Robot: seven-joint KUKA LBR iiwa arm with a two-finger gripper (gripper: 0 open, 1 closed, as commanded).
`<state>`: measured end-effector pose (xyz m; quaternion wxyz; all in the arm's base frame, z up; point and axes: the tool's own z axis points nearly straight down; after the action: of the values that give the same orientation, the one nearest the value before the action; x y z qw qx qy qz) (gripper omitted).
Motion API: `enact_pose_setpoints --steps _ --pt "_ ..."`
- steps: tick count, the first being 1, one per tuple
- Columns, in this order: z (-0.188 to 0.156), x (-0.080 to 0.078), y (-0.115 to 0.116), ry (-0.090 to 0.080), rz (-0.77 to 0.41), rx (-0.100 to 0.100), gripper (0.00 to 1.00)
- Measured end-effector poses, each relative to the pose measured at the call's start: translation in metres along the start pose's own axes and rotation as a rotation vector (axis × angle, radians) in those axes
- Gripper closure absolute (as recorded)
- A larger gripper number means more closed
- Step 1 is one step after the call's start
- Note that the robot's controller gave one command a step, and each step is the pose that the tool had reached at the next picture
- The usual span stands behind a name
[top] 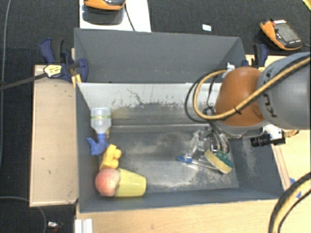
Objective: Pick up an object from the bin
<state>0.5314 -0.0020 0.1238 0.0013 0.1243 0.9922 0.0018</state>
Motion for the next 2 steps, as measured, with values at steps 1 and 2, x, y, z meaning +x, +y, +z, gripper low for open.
enact_pose_setpoints --steps 1,2 --pt "-0.0113 -0.0297 0.0033 -0.004 0.029 0.0 0.0" --pt "-0.011 -0.0295 0.0034 -0.003 0.028 0.0 0.0"
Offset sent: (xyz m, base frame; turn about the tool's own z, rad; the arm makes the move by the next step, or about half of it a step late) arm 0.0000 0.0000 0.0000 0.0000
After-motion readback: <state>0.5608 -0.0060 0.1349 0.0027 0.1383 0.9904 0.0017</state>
